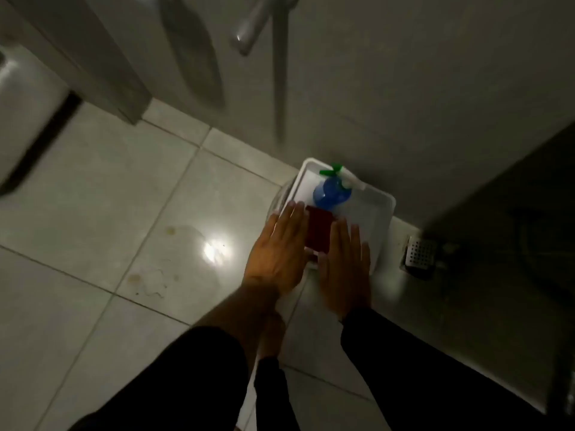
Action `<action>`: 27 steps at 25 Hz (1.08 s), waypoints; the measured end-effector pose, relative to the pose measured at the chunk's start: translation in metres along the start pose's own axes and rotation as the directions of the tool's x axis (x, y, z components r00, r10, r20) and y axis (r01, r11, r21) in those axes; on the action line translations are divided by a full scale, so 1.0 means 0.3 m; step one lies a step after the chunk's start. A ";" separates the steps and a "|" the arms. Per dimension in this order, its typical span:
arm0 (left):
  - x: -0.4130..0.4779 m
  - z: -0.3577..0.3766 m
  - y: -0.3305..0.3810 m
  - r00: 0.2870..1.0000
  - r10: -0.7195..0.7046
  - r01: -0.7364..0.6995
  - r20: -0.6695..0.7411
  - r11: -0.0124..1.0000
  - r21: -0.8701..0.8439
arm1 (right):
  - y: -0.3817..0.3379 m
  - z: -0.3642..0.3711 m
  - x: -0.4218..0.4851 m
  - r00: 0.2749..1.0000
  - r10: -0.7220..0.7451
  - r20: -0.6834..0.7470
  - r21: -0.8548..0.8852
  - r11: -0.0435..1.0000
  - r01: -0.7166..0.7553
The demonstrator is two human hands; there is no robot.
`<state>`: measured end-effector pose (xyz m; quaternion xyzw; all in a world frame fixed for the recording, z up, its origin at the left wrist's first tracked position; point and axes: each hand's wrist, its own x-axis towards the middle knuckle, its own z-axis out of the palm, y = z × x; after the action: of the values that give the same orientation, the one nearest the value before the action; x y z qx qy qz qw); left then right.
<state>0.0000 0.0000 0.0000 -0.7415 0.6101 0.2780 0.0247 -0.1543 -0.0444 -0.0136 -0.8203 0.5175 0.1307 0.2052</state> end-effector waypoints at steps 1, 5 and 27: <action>0.076 0.045 0.010 1.000 -0.021 0.021 0.008 1.000 0.007 | 0.026 0.052 0.060 0.999 0.048 -0.001 0.048 0.998 -0.048; 0.326 0.177 0.058 0.978 -0.189 0.198 0.087 0.974 -0.109 | 0.125 0.190 0.310 0.945 0.321 0.057 0.379 0.869 -0.318; -0.220 0.184 -0.320 0.838 -0.438 0.251 0.324 -0.218 -0.943 | -0.289 0.154 0.078 0.733 -0.202 0.649 0.756 0.067 -0.651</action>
<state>0.0605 0.1039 -0.0464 -0.6659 -0.0272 0.5636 -0.4880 -0.0661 -0.0083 -0.0468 -0.2709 0.4999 0.0433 0.8215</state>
